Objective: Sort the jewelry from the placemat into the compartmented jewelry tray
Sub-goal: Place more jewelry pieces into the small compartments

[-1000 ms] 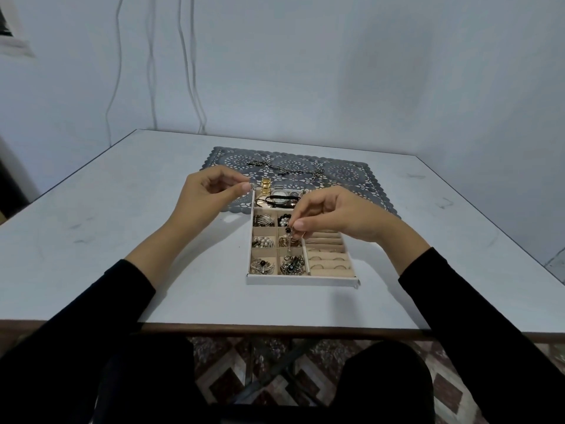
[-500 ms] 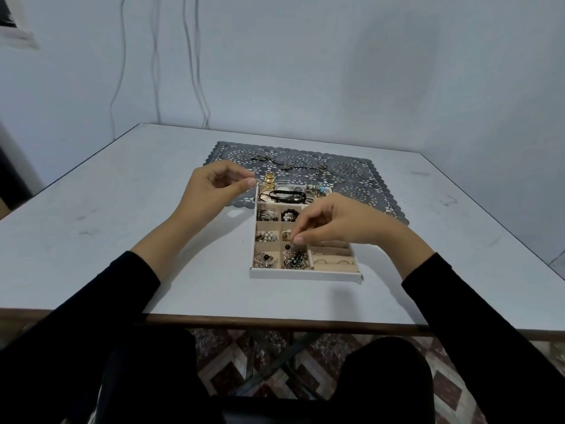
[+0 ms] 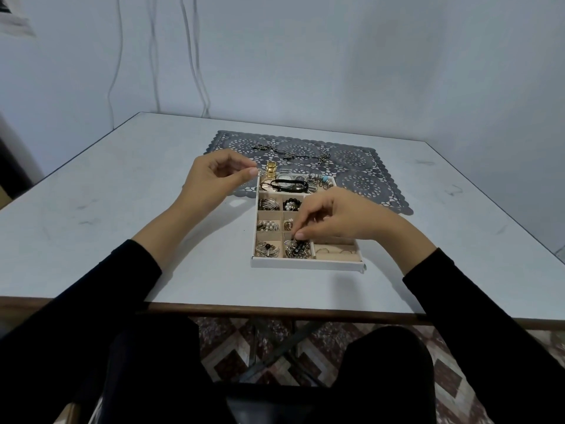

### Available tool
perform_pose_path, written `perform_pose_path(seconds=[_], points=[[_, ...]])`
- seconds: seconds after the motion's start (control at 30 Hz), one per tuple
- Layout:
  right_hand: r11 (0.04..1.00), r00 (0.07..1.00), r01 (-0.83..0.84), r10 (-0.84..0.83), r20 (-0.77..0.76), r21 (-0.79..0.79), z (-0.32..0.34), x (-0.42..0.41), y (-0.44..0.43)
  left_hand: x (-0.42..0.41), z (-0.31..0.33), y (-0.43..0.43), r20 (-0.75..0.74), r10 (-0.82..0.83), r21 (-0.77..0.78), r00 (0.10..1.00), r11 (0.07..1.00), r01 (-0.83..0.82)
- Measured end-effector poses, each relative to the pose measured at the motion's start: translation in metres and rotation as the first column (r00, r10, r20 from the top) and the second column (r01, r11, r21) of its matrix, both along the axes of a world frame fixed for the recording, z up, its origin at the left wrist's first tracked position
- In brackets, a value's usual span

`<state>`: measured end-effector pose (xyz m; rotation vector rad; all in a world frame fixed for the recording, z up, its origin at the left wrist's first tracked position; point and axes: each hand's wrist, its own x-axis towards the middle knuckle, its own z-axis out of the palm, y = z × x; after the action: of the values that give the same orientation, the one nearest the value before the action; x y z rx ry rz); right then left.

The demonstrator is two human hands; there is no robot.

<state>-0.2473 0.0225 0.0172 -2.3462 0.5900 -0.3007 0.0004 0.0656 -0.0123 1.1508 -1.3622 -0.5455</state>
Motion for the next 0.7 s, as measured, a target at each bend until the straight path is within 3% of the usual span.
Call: perform_pose_path(seconds=[0.27, 0.7], points=[[1.000, 0.999, 0.025, -0.026, 0.033, 0.012, -0.0047, 0.0004, 0.0026, -0.0016, 0.0007, 0.0018, 0.004, -0.006, -0.008, 1.000, 1.000, 0.007], [0.994, 0.995, 0.087, -0.090, -0.051, -0.067, 0.0021, -0.0052, 0.0002, -0.0042, 0.0013, 0.0025, 0.036, -0.007, -0.010, 0.999, 1.000, 0.007]])
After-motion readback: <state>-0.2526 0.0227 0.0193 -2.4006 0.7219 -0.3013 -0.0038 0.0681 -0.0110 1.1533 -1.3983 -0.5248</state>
